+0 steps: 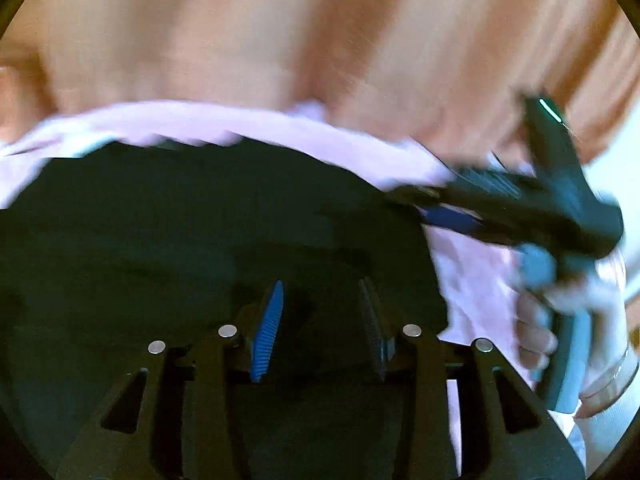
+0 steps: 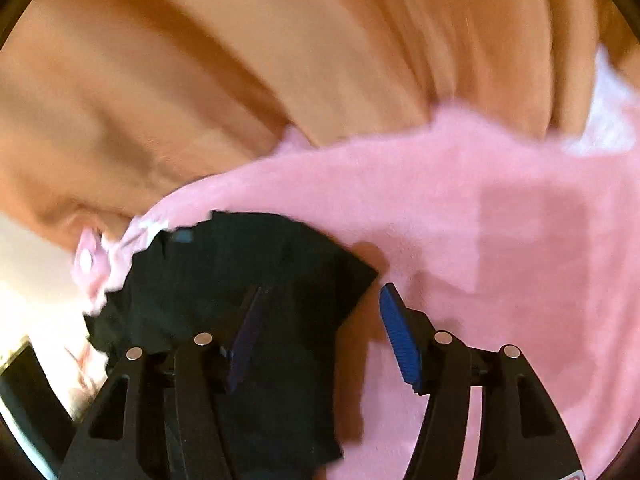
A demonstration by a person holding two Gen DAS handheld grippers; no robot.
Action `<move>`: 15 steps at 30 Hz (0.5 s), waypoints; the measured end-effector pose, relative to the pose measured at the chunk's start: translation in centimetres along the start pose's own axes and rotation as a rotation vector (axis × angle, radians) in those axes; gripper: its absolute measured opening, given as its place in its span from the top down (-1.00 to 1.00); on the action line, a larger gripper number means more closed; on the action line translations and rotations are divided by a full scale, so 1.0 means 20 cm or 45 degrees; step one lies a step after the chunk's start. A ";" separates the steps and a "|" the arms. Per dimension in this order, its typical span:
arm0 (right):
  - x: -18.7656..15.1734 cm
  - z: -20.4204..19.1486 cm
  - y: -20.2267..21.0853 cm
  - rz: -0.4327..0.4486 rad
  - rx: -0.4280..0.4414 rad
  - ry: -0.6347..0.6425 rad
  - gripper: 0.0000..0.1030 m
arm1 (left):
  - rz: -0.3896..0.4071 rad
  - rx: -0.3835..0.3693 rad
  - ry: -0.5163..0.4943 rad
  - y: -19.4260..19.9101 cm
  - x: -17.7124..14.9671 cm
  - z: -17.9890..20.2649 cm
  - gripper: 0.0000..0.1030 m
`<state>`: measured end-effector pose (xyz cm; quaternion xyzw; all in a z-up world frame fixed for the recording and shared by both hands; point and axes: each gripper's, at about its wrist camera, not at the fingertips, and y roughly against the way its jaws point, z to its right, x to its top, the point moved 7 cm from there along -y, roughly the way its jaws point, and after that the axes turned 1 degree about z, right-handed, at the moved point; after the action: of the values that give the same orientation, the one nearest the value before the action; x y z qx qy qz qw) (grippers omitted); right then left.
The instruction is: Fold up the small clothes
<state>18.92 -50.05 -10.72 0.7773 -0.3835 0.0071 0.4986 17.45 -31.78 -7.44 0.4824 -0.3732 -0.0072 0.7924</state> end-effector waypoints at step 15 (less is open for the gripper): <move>0.07 -0.04 0.17 0.184 -0.221 0.250 0.53 | 0.070 0.039 0.008 0.08 -0.06 -0.09 -0.31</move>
<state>18.12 -50.93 -7.27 0.6972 -0.3871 0.0859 0.5973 17.12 -29.17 -7.33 0.4840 -0.3839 0.0217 0.7861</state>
